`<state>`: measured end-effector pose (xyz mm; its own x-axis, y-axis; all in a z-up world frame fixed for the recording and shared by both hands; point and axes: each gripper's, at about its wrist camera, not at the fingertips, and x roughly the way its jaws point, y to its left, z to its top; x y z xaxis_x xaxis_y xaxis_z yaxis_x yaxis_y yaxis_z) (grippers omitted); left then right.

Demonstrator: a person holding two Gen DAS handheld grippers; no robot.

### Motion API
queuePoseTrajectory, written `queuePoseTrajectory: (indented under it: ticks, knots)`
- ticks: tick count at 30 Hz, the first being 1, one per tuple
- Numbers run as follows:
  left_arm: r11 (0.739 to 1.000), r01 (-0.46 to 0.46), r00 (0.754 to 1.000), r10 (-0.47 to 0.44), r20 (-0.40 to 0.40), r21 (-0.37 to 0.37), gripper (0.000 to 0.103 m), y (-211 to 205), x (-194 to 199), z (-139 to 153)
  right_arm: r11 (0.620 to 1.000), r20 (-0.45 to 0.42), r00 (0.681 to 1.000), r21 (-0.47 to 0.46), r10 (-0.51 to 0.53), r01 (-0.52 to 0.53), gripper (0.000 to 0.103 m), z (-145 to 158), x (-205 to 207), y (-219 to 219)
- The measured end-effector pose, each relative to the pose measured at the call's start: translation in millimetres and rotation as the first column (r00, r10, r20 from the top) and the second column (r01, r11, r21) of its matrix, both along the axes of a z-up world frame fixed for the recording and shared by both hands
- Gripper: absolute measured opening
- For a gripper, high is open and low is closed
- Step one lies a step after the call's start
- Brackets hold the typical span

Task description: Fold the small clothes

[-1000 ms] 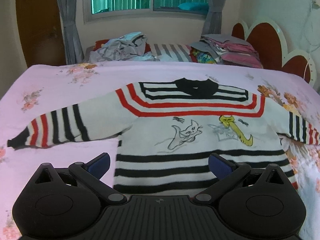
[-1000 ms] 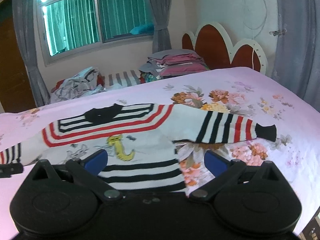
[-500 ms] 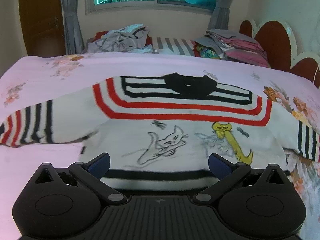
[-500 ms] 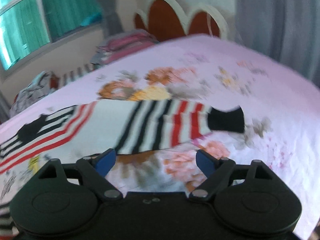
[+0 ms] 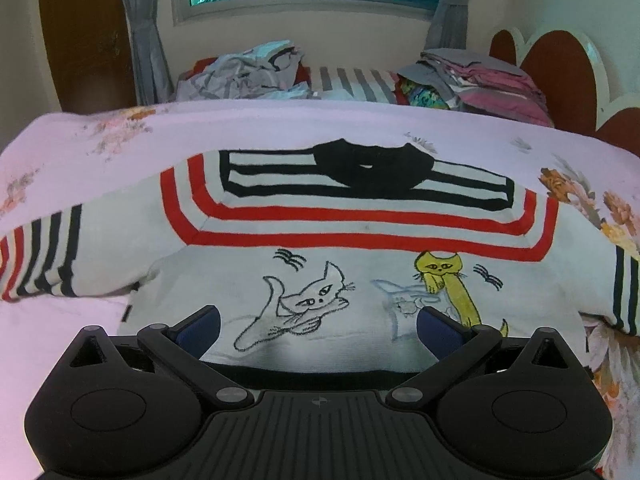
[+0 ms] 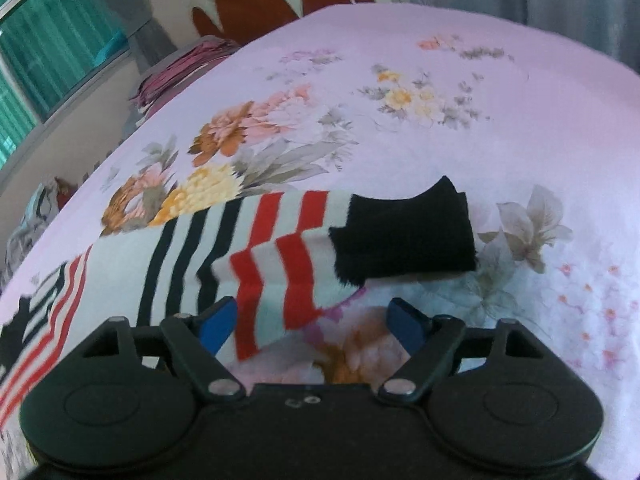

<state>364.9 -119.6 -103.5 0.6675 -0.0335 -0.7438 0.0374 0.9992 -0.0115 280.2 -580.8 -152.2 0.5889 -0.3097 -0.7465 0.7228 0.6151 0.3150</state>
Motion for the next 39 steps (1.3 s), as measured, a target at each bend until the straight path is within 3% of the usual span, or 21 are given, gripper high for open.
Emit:
queuePoseTrajectory:
  ticks: [3, 5, 7, 11, 16, 20, 27, 31, 32, 34, 39]
  knots:
    - [1.000, -0.016, 1.000, 0.016, -0.012, -0.026, 0.103, 1.4, 4.3, -2.3, 0.999, 0.030, 0.999, -0.008, -0.044, 0.044, 0.063, -0.7, 2.4, -8.5]
    - [0.999, -0.018, 1.000, 0.018, -0.016, -0.034, 0.103, 1.2, 6.6, -2.9, 0.999, 0.063, 0.997, -0.002, -0.045, 0.046, 0.027, -0.4, 3.9, -13.5]
    - [0.999, -0.007, 1.000, 0.007, -0.008, -0.044, 0.103, -0.3, 8.8, -1.3, 0.999, 0.088, 0.995, -0.010, -0.046, 0.047, 0.018, 2.3, 6.5, -13.8]
    - [0.998, 0.015, 1.000, -0.015, 0.000, -0.067, 0.103, -0.7, 13.6, 5.0, 0.991, 0.117, 0.993, -0.136, 0.031, -0.015, 0.010, 23.6, 19.0, 6.0]
    - [0.992, 0.013, 1.000, -0.010, 0.025, -0.127, 0.103, 12.6, 26.0, 18.3, 0.943, 0.165, 0.953, -0.261, 0.255, -0.207, 0.010, 61.7, 52.1, 64.6]
    - [0.986, 0.008, 0.999, -0.001, 0.046, -0.167, 0.103, 30.1, 37.7, 27.7, 0.876, 0.174, 0.878, -0.288, 0.446, -0.388, 0.010, 74.5, 89.4, 133.7]
    - [0.974, 0.005, 1.000, 0.000, 0.024, -0.227, 0.103, 66.0, 54.6, 17.8, 0.745, 0.109, 0.745, -0.241, 0.658, -0.622, 0.011, 45.8, 148.3, 243.8]
    - [0.968, 0.036, 0.999, -0.041, -0.015, -0.247, 0.103, 70.9, 64.0, 0.9, 0.689, 0.058, 0.689, -0.154, 0.722, -0.709, 0.025, 16.4, 170.3, 283.5]
    - [0.966, 0.049, 0.998, -0.057, -0.025, -0.253, 0.103, 69.7, 66.8, -3.0, 0.682, 0.050, 0.682, -0.130, 0.730, -0.720, 0.036, 11.4, 173.2, 287.1]
    - [0.957, 0.072, 0.994, -0.091, -0.055, -0.281, 0.103, 63.9, 73.3, -12.3, 0.678, 0.045, 0.679, -0.127, 0.733, -0.724, 0.049, 10.1, 169.3, 295.4]
    - [0.914, 0.135, 0.974, -0.193, -0.117, -0.383, 0.103, 37.2, 86.9, -36.6, 0.684, 0.002, 0.701, -0.219, 0.714, -0.696, 0.052, 31.0, 127.7, 283.6]
